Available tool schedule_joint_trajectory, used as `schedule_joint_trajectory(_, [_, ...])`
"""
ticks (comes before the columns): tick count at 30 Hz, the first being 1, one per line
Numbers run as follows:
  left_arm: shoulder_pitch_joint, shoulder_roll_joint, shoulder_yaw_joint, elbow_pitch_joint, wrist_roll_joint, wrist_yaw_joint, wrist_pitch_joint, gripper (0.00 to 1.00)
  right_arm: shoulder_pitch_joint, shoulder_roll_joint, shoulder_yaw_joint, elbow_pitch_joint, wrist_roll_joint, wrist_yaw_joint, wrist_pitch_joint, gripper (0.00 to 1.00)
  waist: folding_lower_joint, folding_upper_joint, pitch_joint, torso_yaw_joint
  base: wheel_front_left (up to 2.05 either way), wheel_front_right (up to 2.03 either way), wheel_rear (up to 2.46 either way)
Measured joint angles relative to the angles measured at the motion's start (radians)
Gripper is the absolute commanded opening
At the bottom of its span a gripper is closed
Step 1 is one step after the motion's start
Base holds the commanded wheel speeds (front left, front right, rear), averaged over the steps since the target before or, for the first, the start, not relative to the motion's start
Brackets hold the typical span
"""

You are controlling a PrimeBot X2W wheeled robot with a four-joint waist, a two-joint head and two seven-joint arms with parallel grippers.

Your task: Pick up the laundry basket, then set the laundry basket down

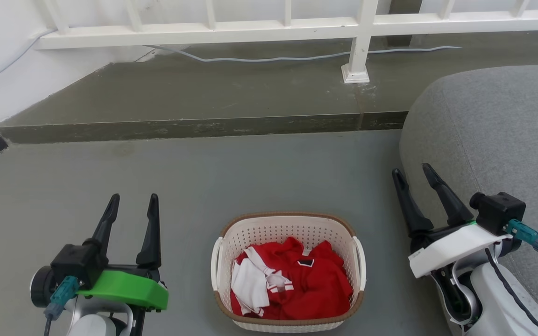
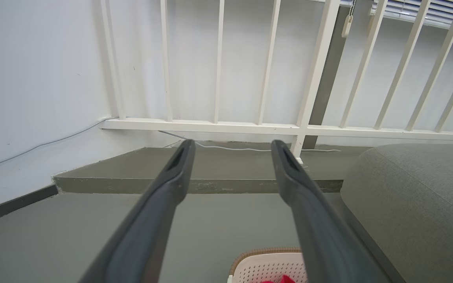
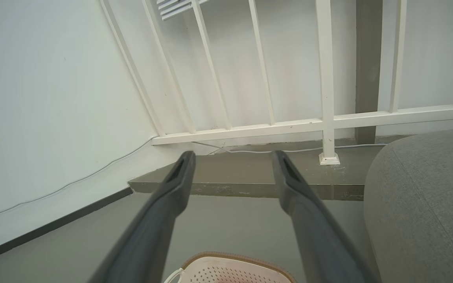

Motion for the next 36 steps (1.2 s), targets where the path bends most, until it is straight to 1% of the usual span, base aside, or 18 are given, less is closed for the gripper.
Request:
schedule_joint_trajectory(28, [0.000,-0.006,0.022,-0.002,0.005,-0.005,0.000,1.00,0.000,0.034,-0.054,0.007,-0.057,0.002,0.000,1.00,0.0000,0.0000,0.007,-0.012,0.00,0.00,0.00])
schedule_joint_trajectory(36, [0.000,-0.007,0.029,-0.018,0.005,-0.005,0.000,1.00,0.000,0.035,-0.067,0.008,-0.070,0.010,0.000,1.00,0.0000,0.0000,0.035,-0.025,0.00,0.00,0.00])
